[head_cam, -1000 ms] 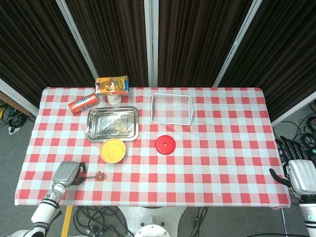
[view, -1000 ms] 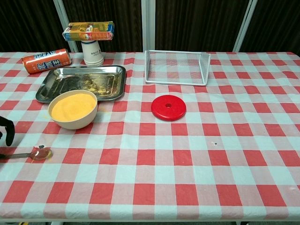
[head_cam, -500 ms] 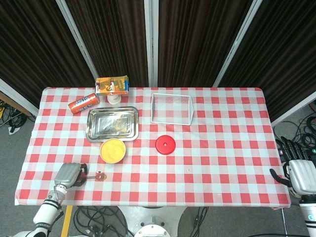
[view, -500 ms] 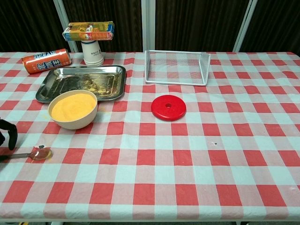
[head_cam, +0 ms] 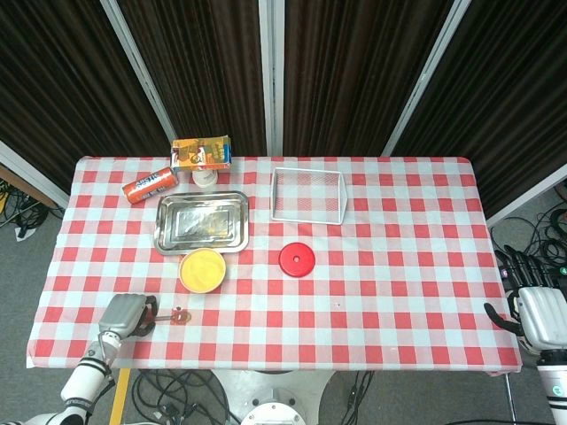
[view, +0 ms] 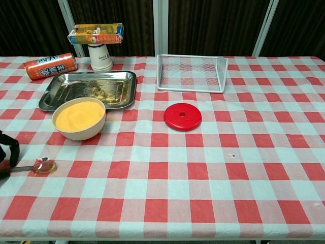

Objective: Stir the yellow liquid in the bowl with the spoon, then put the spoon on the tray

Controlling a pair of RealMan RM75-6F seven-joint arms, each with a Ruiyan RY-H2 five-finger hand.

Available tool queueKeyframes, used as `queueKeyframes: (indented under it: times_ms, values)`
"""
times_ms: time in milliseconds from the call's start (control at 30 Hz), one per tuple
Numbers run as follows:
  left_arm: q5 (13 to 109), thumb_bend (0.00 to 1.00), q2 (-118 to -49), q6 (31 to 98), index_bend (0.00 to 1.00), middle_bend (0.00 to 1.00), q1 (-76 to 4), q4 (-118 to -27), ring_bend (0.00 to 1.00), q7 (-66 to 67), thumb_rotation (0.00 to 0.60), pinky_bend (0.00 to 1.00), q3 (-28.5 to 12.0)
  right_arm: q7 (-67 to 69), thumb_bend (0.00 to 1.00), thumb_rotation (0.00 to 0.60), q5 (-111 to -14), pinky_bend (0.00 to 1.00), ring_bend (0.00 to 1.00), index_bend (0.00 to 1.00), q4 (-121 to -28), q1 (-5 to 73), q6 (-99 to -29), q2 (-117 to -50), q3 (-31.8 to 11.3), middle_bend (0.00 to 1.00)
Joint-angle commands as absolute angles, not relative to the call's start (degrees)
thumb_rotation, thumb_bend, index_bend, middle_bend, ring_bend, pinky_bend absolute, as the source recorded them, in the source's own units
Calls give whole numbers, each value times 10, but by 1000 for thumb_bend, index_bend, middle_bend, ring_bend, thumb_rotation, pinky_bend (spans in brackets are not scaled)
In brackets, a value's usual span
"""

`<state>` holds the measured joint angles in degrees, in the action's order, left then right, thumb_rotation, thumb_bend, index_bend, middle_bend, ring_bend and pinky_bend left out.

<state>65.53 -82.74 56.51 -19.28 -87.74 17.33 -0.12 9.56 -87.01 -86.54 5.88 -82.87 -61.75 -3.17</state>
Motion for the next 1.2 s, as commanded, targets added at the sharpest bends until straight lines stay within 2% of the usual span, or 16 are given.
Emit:
queueKeyframes:
  times_ms: [33, 400, 633, 833, 1000, 1200]
  values:
    - [654, 338, -828, 564, 576, 891, -194, -876, 903, 172, 600, 946, -1, 95, 203, 600, -870, 0, 0, 0, -866, 59, -828, -618, -31, 0]
    - [660, 415, -826, 570, 609, 900, -196, -876, 908, 163, 600, 946, 4, 92, 203, 600, -870, 0, 0, 0, -869, 58, -829, -617, -31, 0]
    - [688, 416, -803, 615, 615, 906, -188, -904, 910, 171, 600, 946, 2, 94, 203, 600, -873, 0, 0, 0, -868, 56, -836, -615, -31, 0]
    - [715, 413, -773, 667, 615, 906, -198, -935, 910, 185, 600, 946, -34, 94, 203, 600, -875, 0, 0, 0, -868, 56, -844, -607, -37, 0]
    - [698, 413, -784, 651, 615, 906, -240, -917, 910, 210, 600, 946, -78, 90, 203, 600, -872, 0, 0, 0, -874, 57, -850, -596, -44, 0]
    - [662, 412, -820, 611, 612, 906, -290, -878, 910, 268, 600, 946, -98, 89, 203, 600, -872, 0, 0, 0, -879, 55, -854, -591, -45, 0]
